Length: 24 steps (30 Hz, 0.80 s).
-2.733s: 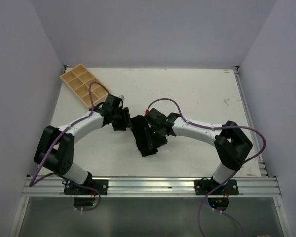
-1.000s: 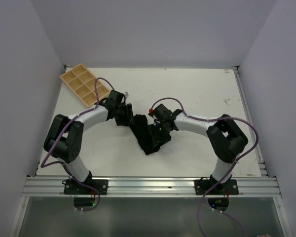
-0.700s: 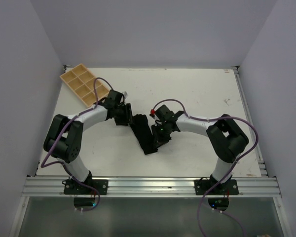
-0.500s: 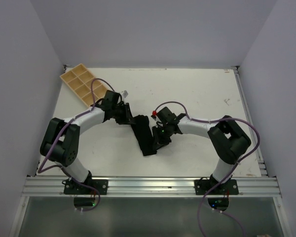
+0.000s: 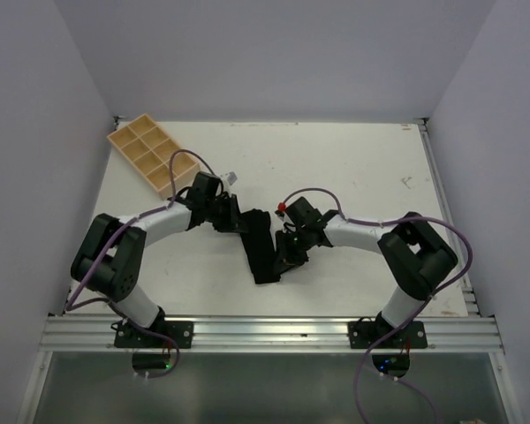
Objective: Roll the underwear
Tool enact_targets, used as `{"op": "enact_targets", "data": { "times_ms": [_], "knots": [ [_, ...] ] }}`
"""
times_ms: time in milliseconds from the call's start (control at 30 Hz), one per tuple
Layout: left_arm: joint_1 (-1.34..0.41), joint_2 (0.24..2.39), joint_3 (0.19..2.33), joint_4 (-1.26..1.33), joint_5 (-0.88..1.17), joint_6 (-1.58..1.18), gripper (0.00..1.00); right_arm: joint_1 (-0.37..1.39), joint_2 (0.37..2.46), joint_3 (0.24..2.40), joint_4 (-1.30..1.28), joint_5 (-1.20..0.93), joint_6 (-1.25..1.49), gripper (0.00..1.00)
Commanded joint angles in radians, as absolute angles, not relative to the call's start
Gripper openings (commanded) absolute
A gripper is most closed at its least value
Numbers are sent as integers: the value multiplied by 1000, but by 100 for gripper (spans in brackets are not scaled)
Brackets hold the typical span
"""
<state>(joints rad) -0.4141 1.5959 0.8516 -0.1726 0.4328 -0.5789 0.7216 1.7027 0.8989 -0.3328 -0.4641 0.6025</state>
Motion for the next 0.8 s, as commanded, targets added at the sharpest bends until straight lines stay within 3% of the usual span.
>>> {"op": "enact_targets", "data": {
  "times_ms": [0, 200, 600, 667, 767],
  "knots": [
    [-407, 1673, 954, -120, 402, -529, 18, 727, 1657, 861, -305, -491, 618, 0],
    [-399, 1810, 1031, -133, 414, -491, 22, 729, 1638, 831, -291, -488, 640, 0],
    [-344, 1747, 1083, -193, 500, -380, 36, 729, 1631, 787, -229, -500, 735, 0],
    [-345, 1706, 1051, -173, 553, -403, 35, 729, 1640, 793, -227, -502, 741, 0],
    [-362, 1606, 964, -72, 629, -452, 24, 729, 1644, 808, -236, -505, 741, 0]
  ]
}}
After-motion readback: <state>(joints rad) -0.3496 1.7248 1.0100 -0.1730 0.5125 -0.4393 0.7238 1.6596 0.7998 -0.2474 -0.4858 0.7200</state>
